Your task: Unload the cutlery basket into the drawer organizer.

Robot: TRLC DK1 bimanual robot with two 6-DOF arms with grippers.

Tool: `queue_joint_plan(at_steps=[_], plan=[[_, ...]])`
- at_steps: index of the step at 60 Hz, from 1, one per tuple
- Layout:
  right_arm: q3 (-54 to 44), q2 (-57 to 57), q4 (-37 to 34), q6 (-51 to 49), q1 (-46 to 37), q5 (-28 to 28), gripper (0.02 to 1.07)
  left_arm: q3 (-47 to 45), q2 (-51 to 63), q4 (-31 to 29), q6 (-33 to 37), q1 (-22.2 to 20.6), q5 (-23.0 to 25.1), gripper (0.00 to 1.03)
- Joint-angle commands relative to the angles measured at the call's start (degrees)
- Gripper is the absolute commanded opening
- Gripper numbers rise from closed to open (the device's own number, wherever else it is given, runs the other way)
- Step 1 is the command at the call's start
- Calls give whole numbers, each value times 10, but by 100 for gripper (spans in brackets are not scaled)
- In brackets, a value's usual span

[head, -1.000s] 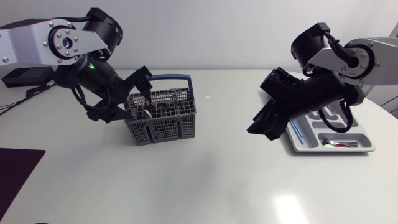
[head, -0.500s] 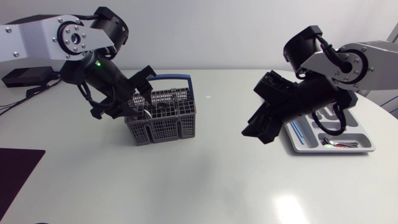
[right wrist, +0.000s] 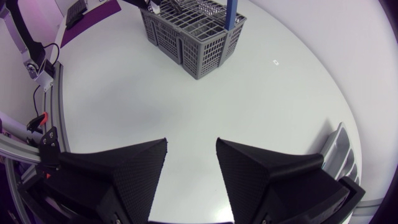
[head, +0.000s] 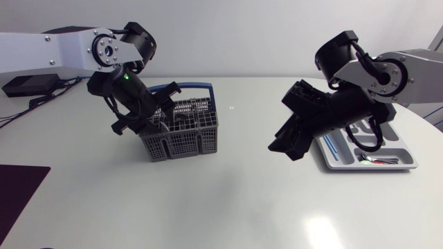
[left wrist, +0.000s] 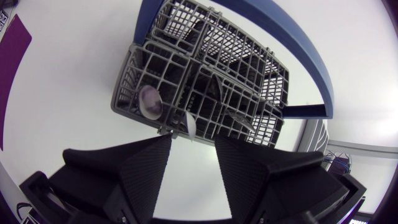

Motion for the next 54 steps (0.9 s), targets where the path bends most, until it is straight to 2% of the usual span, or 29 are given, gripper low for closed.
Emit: queue_joint_plan(at_steps=[1,11,14,22,38,45,54], plan=[[-19,0,6,11,3,2,61,18,18,-4,-19,2,-4,51],[-22,3,8,11,5,1,61,22,27,0,-20,8,-7,51],[-24,3,10,12,6,1,61,22,28,2,-19,9,-11,46],[-26,3,12,12,7,1,61,22,31,11,-16,13,-22,42],[-27,3,13,12,8,1,61,25,42,13,-13,17,-22,42],[-27,2,12,12,8,2,61,26,42,14,-12,17,-21,33],[-27,2,12,12,10,4,61,29,42,13,-10,18,-18,33]])
